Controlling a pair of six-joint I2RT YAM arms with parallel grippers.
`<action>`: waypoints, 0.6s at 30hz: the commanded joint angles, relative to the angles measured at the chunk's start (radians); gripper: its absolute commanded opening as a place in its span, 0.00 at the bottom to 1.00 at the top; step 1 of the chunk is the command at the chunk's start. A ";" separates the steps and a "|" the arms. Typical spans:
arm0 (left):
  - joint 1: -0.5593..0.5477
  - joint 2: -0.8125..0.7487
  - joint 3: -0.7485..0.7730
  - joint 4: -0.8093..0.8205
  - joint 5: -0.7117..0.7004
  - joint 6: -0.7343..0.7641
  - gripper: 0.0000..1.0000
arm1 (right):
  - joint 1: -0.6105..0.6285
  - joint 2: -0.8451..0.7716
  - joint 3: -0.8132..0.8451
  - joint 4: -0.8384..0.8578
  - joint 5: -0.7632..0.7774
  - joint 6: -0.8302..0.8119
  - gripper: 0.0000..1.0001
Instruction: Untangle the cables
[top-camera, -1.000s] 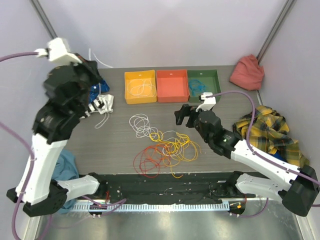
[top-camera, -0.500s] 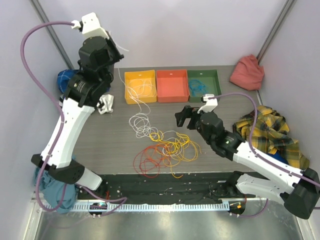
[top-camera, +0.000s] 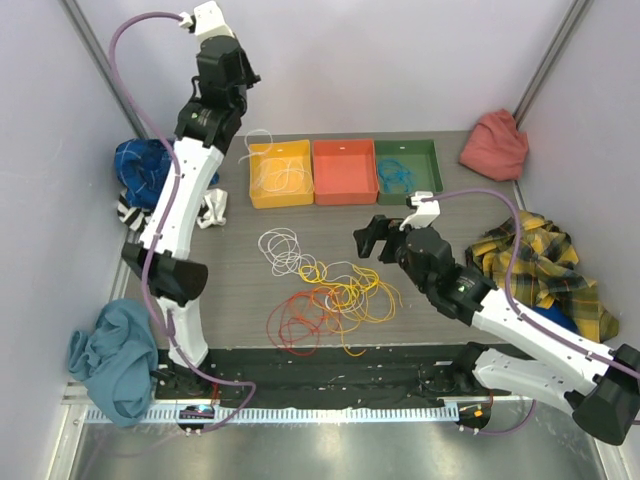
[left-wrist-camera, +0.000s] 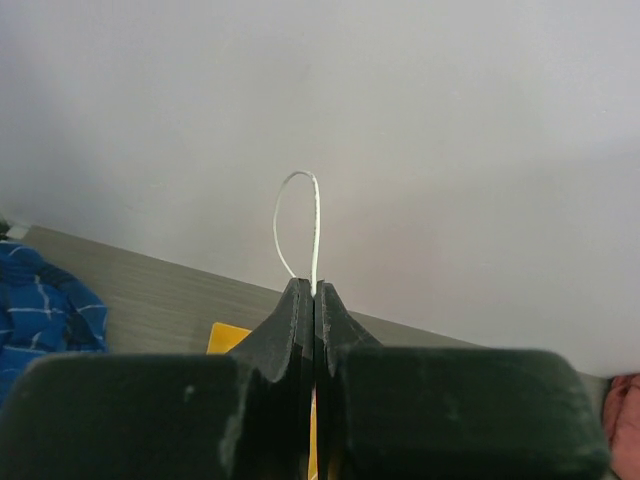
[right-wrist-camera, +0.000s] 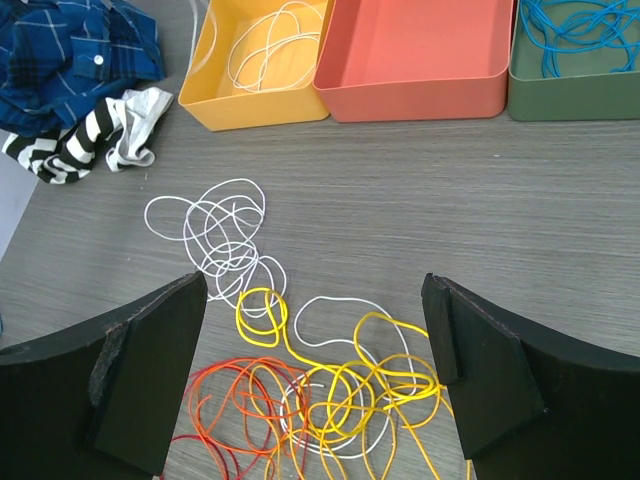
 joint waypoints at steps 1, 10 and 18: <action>0.007 0.058 0.123 0.105 0.048 -0.012 0.00 | 0.000 0.031 -0.001 0.022 -0.015 0.010 0.98; 0.030 0.058 -0.089 0.148 0.093 -0.084 0.00 | -0.002 0.047 -0.015 0.005 -0.023 0.006 0.99; 0.030 0.058 -0.262 0.185 0.084 -0.092 0.00 | 0.000 0.039 -0.016 0.002 -0.015 0.009 0.99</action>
